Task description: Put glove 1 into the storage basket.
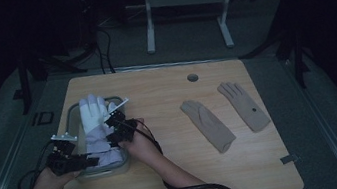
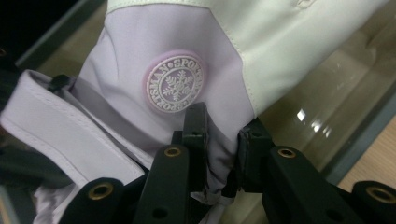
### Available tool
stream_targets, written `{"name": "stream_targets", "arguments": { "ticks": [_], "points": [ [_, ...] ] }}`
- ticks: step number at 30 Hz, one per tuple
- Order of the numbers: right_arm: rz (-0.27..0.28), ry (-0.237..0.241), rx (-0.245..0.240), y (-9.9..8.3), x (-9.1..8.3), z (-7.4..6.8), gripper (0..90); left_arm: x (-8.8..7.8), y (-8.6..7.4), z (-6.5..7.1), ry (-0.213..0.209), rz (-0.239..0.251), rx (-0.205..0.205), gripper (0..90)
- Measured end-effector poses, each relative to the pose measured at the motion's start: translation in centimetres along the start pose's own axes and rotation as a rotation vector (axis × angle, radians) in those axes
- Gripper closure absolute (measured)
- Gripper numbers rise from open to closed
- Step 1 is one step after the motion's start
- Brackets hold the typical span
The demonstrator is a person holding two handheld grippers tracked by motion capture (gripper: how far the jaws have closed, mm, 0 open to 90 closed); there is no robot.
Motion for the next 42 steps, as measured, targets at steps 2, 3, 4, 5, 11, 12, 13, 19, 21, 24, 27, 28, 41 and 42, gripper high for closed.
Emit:
{"name": "stream_targets", "arguments": {
  "ticks": [2,3,4,5,11,12,13,19,21,24,27,28,41,42],
  "points": [
    [-0.022,0.000,0.005,0.0,0.2,0.2,75.0,0.3,0.1,0.0,0.022,0.005,0.000,55.1],
    [-0.042,-0.003,-0.022,-0.2,0.6,0.1,73.0,0.5,0.2,0.1,0.043,0.003,-0.005,54.8],
    [-0.042,-0.003,-0.022,-0.2,0.6,0.1,73.0,0.5,0.2,0.1,0.043,0.003,-0.005,52.0],
    [-0.057,-0.018,-0.043,-0.2,0.8,0.0,68.0,0.7,0.2,0.1,0.060,0.003,-0.004,51.0],
    [-0.032,-0.042,-0.094,0.6,0.3,0.1,43.3,0.4,0.4,0.0,0.114,0.080,-0.037,29.6],
    [-0.032,-0.042,-0.094,0.6,0.3,0.1,43.3,0.4,0.4,0.0,0.114,0.080,-0.037,26.1],
    [-0.015,-0.022,-0.094,1.0,-0.2,0.0,32.8,0.1,0.5,-0.1,0.136,0.144,-0.044,20.8],
    [0.009,-0.011,-0.200,1.2,-2.1,-0.4,18.6,-1.5,1.3,0.7,0.109,0.326,-0.044,14.7],
    [0.028,0.007,-0.197,1.3,-2.8,-0.4,16.4,-1.7,1.6,1.2,0.118,0.351,-0.018,14.7],
    [0.044,-0.005,-0.196,1.3,-3.5,-0.4,15.9,-1.8,1.9,1.8,0.120,0.364,0.002,14.7],
    [0.053,-0.009,-0.210,1.2,-4.7,-0.2,14.2,-1.6,2.4,3.0,0.106,0.364,0.040,14.3],
    [0.056,-0.014,-0.208,1.2,-4.9,-0.1,14.3,-1.6,2.4,3.0,0.106,0.364,0.040,14.3],
    [0.081,-0.065,-0.194,-0.8,-9.0,3.1,14.2,-0.4,3.6,6.6,0.066,0.380,0.122,14.3],
    [0.081,-0.065,-0.194,-0.8,-9.0,3.1,14.2,-0.4,3.6,6.6,0.066,0.380,0.122,14.3]
  ]
}}
Point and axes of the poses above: each handheld gripper's, and its own axes: x roughly forward along the jaws, y roughly out of its top, z roughly to its right, the point moved 4 cm from there along x, roughly forward along the jaws, and after that the axes turned 4 degrees about y, right-handed, at the moved point
